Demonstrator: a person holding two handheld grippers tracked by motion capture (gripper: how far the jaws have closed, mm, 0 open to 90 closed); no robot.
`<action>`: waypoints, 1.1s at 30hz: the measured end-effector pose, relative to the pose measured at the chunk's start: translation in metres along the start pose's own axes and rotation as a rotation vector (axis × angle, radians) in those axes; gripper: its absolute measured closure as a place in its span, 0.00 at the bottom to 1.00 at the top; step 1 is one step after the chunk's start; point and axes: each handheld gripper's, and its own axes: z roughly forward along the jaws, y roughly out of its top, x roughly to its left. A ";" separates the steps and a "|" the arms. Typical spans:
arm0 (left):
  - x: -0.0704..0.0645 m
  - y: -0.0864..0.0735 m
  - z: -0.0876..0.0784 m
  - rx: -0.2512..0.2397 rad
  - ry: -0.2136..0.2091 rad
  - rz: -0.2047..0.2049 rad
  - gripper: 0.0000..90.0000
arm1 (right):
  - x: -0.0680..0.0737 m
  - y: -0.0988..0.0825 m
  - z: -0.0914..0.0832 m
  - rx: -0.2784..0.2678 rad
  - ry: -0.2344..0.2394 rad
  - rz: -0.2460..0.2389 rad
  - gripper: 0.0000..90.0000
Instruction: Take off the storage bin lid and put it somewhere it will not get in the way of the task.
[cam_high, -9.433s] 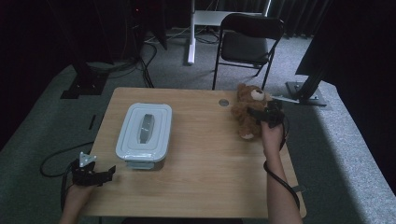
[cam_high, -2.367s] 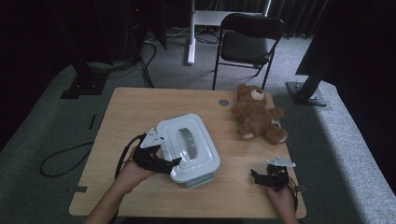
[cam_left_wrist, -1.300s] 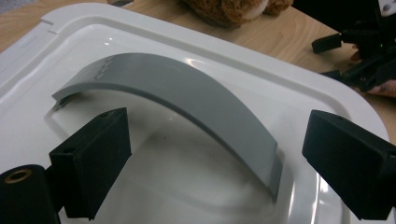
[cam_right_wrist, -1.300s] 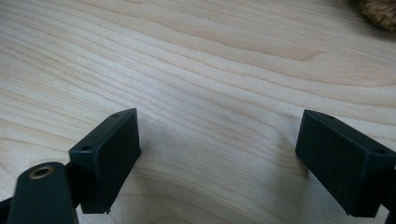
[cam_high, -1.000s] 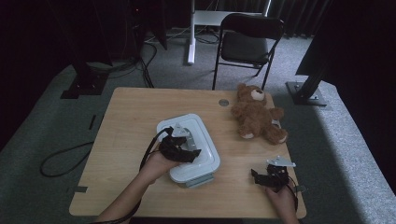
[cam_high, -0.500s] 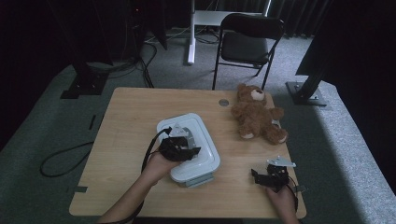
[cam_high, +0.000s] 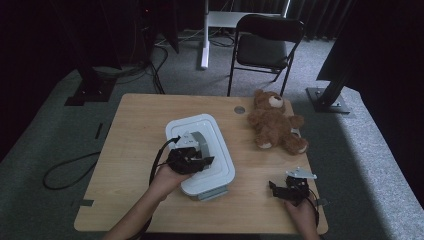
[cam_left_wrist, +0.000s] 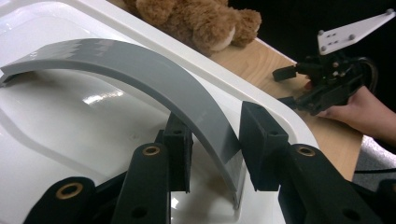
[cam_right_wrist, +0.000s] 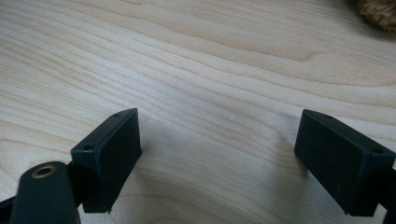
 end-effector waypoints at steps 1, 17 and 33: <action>0.000 0.001 -0.002 -0.003 -0.002 0.002 0.74 | 0.000 0.000 0.000 0.000 0.001 0.001 0.15; 0.003 -0.001 -0.035 -0.024 -0.009 0.022 0.75 | 0.000 0.000 0.000 0.001 0.001 0.002 0.15; 0.014 -0.010 -0.072 -0.037 0.042 0.026 0.75 | 0.000 0.000 0.000 0.001 0.001 0.001 0.15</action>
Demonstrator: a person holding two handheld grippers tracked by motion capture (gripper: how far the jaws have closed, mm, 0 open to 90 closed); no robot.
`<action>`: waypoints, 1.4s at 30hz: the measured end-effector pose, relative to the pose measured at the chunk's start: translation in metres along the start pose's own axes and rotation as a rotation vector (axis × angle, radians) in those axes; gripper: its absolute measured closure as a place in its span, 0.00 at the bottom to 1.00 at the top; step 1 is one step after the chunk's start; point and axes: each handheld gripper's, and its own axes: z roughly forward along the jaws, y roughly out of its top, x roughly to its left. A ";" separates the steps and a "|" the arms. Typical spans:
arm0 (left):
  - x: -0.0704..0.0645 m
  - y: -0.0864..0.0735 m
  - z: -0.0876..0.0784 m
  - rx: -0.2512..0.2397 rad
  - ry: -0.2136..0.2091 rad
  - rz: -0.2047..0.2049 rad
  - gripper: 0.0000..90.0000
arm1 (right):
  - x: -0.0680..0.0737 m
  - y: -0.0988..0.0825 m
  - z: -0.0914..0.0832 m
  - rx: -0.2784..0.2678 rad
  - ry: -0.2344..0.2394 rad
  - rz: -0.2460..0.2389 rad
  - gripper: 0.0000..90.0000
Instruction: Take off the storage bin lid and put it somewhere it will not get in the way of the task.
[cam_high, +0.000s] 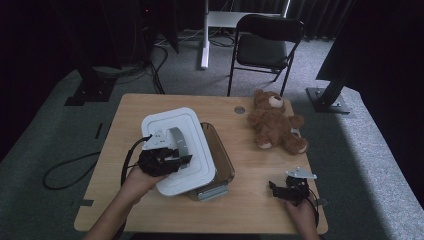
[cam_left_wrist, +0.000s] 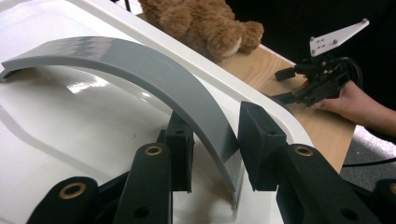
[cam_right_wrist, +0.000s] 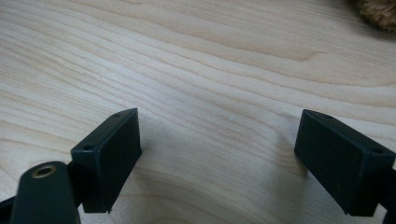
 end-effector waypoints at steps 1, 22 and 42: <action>0.001 -0.002 -0.002 0.001 0.005 -0.002 0.75 | 0.000 0.000 0.000 0.000 0.000 0.000 0.15; 0.029 -0.045 -0.046 0.005 0.087 -0.054 0.75 | 0.000 0.000 0.000 0.000 0.000 0.000 0.15; 0.059 -0.101 -0.052 0.023 0.059 -0.139 0.75 | 0.000 0.000 0.000 0.000 -0.004 0.005 0.15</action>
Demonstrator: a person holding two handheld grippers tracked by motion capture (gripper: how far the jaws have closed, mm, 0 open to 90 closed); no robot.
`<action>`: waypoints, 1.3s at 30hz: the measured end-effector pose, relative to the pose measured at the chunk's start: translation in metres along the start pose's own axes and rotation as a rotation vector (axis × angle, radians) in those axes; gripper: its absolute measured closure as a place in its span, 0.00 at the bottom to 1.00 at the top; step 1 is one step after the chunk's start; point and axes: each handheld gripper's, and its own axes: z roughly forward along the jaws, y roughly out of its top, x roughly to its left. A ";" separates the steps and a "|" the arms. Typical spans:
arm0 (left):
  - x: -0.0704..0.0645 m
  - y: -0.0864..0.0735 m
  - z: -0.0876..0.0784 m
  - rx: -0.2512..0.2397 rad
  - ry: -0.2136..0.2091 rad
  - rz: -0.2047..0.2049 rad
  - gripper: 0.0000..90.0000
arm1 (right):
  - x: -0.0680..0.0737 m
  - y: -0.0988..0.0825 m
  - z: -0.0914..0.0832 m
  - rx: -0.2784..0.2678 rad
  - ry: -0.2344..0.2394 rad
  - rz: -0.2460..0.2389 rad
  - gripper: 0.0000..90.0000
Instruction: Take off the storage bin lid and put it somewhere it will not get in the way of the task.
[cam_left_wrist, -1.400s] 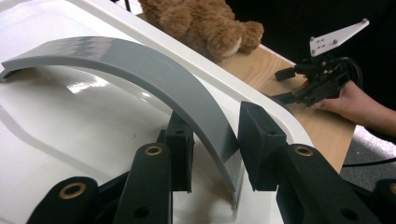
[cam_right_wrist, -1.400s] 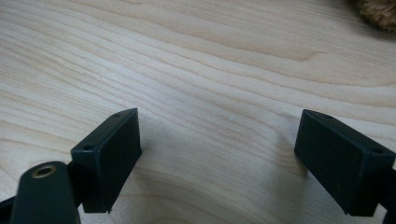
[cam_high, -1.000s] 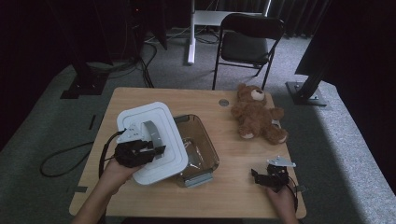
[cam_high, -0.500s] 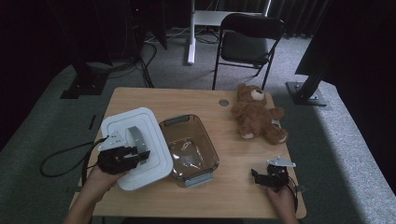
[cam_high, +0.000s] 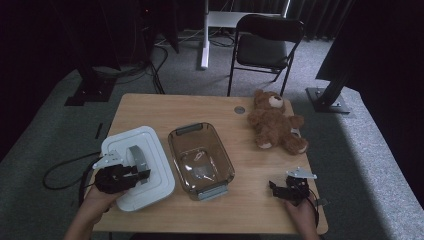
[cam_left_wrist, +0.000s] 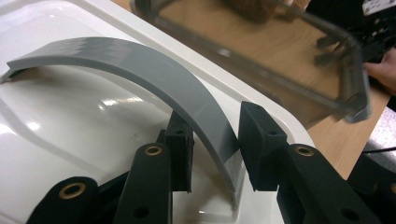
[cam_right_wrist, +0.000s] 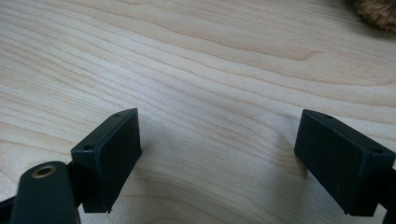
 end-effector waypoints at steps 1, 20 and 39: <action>0.000 0.000 0.000 0.000 0.000 0.000 0.75 | 0.000 0.000 0.000 0.000 0.000 0.001 0.15; 0.030 -0.044 0.061 0.061 -0.102 -0.039 0.74 | 0.000 0.000 0.000 -0.001 -0.001 -0.001 0.15; 0.043 -0.056 0.096 0.107 -0.129 -0.049 0.66 | 0.000 0.000 0.000 0.000 -0.001 -0.001 0.15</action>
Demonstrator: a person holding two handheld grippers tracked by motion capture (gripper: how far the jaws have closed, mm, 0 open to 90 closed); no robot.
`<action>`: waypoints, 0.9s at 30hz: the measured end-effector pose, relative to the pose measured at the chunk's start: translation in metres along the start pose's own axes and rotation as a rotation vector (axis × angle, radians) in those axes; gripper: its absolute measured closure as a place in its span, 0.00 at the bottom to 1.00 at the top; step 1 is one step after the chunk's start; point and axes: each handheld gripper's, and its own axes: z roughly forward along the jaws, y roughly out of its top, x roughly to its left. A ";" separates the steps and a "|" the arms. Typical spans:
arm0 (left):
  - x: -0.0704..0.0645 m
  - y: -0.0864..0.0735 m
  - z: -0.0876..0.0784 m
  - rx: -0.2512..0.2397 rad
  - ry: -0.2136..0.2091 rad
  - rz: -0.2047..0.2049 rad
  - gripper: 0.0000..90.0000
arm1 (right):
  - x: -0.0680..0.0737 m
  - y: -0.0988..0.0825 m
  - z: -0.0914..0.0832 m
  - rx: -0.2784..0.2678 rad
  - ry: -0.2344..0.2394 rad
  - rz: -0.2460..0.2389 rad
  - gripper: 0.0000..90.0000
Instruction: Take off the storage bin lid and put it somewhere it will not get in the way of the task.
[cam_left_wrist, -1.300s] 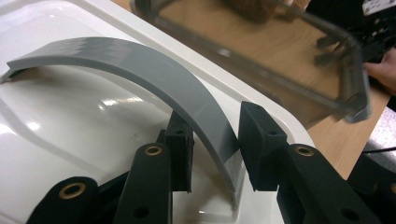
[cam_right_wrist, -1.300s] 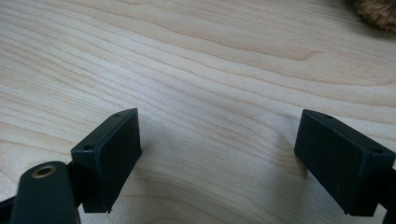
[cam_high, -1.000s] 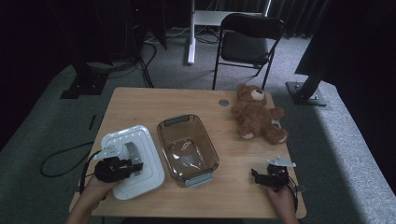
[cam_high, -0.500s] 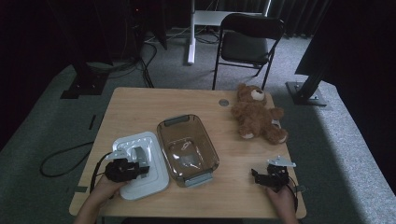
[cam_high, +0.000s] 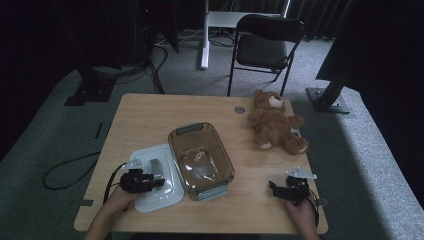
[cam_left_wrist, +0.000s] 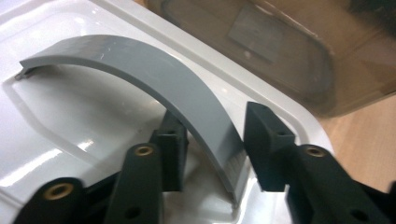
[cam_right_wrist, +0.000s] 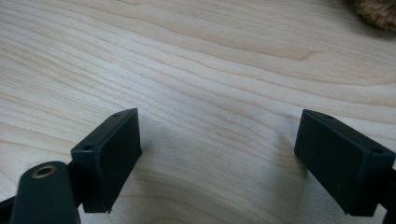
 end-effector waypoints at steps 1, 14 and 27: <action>-0.001 0.001 0.001 -0.007 0.002 -0.008 0.59 | 0.000 0.000 0.000 0.000 0.000 0.000 0.15; -0.004 -0.002 -0.015 -0.009 0.159 0.004 0.29 | 0.000 0.000 0.000 -0.001 0.000 0.000 0.15; 0.004 -0.016 -0.041 -0.058 0.307 -0.072 0.11 | 0.000 0.000 0.000 0.000 0.000 -0.001 0.15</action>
